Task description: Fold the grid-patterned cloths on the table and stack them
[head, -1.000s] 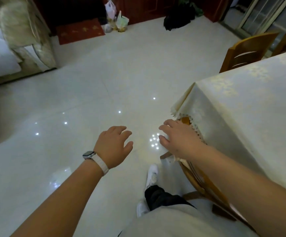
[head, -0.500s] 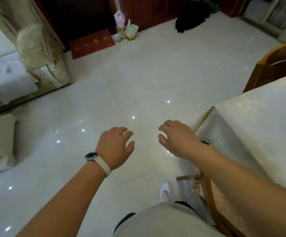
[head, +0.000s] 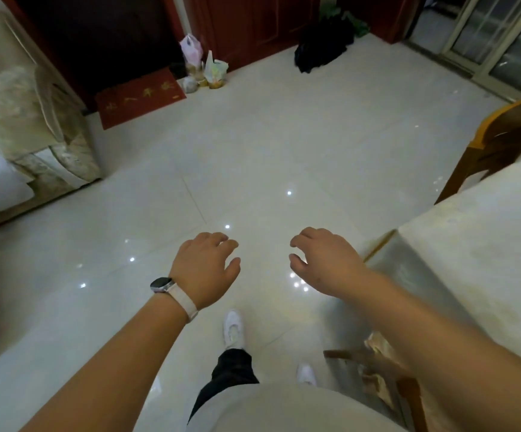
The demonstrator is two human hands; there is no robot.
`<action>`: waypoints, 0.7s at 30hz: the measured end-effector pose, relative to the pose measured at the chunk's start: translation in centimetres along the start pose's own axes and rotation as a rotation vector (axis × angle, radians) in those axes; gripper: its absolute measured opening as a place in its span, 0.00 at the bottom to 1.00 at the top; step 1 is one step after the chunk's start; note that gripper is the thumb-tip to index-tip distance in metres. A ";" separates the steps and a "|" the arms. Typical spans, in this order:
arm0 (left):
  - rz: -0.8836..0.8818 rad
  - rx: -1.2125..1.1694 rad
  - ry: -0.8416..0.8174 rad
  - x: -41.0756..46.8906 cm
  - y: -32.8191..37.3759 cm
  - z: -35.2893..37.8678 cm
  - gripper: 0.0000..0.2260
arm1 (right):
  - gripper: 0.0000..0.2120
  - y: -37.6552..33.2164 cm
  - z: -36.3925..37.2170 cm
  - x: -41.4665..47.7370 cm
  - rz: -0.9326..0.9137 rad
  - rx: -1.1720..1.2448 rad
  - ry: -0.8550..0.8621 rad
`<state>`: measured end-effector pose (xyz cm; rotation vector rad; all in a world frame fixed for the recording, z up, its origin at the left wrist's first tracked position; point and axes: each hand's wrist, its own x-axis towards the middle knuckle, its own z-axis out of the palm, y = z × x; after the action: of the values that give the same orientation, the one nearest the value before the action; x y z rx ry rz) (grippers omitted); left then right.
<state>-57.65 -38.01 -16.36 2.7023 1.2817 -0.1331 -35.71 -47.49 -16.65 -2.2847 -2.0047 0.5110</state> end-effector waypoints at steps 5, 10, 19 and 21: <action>0.099 -0.074 0.007 6.3 -4.9 -0.3 0.21 | 0.18 -2.2 -0.7 6.2 0.066 -0.016 -0.002; 0.211 -0.074 0.009 13.5 -10.0 -1.9 0.21 | 0.19 -4.3 -3.1 12.3 0.168 -0.019 0.045; 0.342 -0.047 -0.021 24.0 -13.5 -4.2 0.17 | 0.18 -3.3 -5.6 17.5 0.322 -0.137 0.089; 0.374 -0.040 -0.016 25.7 -13.1 -4.4 0.17 | 0.17 -2.5 -5.8 18.2 0.342 -0.142 0.079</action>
<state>-51.53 -9.48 -16.99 2.8397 0.7449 -0.0847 -34.59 -28.36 -14.28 -2.7051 -1.6714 0.2965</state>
